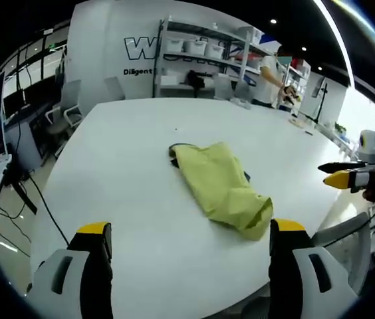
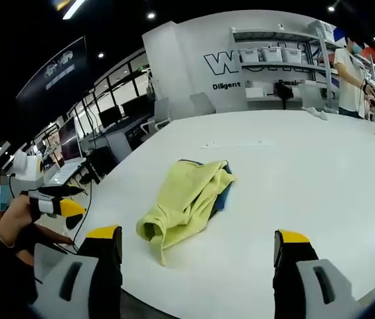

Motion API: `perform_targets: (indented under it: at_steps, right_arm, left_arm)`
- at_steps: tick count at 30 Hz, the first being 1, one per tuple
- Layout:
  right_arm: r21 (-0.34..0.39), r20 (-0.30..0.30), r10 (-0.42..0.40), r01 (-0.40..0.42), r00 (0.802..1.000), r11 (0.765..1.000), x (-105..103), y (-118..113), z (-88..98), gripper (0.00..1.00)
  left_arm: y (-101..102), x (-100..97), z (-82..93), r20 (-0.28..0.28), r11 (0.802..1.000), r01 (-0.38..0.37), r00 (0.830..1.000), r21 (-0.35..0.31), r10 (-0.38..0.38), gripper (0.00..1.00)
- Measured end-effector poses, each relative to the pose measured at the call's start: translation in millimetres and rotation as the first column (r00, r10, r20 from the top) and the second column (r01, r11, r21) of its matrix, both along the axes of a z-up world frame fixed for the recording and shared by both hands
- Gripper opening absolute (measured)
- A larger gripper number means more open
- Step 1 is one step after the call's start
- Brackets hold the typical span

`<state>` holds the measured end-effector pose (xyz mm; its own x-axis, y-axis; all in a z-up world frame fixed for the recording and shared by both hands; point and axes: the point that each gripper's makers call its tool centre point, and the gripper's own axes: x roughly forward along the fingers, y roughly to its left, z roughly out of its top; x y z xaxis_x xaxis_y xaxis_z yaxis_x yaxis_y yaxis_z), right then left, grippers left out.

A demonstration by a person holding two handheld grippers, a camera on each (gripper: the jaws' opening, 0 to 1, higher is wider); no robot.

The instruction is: Fold the garment on the visible template until the final outline fits inside the template.

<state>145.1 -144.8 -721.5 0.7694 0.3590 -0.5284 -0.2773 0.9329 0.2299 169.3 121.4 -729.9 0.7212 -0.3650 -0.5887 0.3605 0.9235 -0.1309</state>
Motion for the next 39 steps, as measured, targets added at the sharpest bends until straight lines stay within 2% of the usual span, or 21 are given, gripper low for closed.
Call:
perform_targets:
  at_steps: [10, 25, 39]
  right_arm:
    - [-0.005, -0.012, 0.014, -0.014, 1.0, 1.0, -4, 4, -1.8, 0.94]
    - [0.001, 0.002, 0.009, -0.009, 1.0, 1.0, 0, 5, 1.6, 0.94]
    - [0.028, 0.034, -0.003, 0.002, 0.999, 1.0, 19, 5, 8.5, 0.91]
  left_arm:
    - [-3, -2.9, 1.3, 0.001, 1.0, 0.008, 1.0, -0.002, -0.008, 0.96]
    - [-3, -2.3, 0.4, 0.001, 1.0, 0.015, 1.0, 0.002, -0.015, 0.96]
    - [5, 18.5, 5.7, 0.017, 1.0, -0.003, 1.0, 0.008, 0.003, 0.94]
